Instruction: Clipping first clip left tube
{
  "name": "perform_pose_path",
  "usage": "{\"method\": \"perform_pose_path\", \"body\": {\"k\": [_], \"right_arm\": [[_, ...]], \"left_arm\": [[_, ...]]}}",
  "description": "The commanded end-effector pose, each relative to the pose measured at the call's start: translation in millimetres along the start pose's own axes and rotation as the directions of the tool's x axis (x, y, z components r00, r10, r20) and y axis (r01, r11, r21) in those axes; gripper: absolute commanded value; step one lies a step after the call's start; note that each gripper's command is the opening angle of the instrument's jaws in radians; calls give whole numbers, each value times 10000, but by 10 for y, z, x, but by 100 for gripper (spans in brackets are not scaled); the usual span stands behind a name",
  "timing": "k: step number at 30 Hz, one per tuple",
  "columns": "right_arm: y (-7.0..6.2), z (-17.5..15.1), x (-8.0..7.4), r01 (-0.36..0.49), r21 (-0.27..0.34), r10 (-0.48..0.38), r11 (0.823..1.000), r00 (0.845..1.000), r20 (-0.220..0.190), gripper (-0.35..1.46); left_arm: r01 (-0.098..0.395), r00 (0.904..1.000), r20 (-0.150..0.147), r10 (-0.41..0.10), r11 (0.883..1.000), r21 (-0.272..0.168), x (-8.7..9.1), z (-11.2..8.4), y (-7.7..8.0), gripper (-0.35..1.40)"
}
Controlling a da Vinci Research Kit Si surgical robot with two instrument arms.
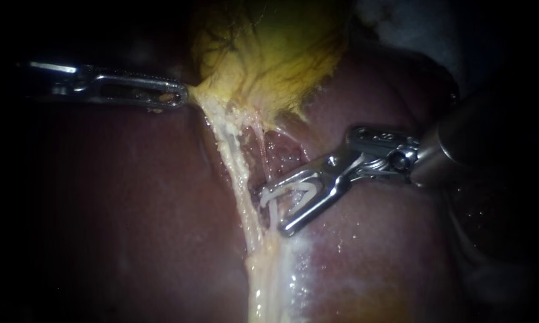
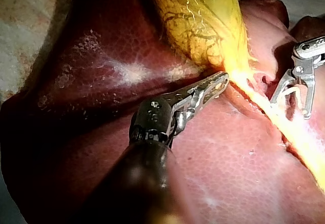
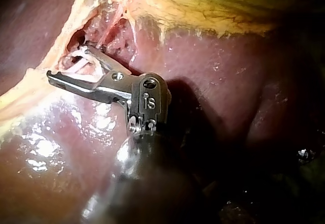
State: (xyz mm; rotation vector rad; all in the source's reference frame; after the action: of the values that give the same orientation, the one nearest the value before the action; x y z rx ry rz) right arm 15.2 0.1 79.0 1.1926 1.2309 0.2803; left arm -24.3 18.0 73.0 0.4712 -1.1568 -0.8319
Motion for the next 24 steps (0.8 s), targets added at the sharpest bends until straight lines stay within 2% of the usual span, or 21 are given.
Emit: {"method": "perform_pose_path", "body": {"k": [1,6,15,24], "right_arm": [[0,1,2,-20,7,20,10000,10000,-9,60],[-1,2,3,-31,123,30,9999,10000,90,60],[-16,0,18,-130,438,138,9990,9997,-193,60],[-41,-15,52,22,530,-4,9986,9994,-351,60]], "left_arm": [[1,10000,-1,-1,10000,-2,0,0,0,-35],[1,10000,-1,-1,10000,-2,0,0,0,-35],[1,10000,-1,-1,10000,-2,0,0,0,-35],[0,10000,-2,0,10000,0,0,0,0,-35]]}}
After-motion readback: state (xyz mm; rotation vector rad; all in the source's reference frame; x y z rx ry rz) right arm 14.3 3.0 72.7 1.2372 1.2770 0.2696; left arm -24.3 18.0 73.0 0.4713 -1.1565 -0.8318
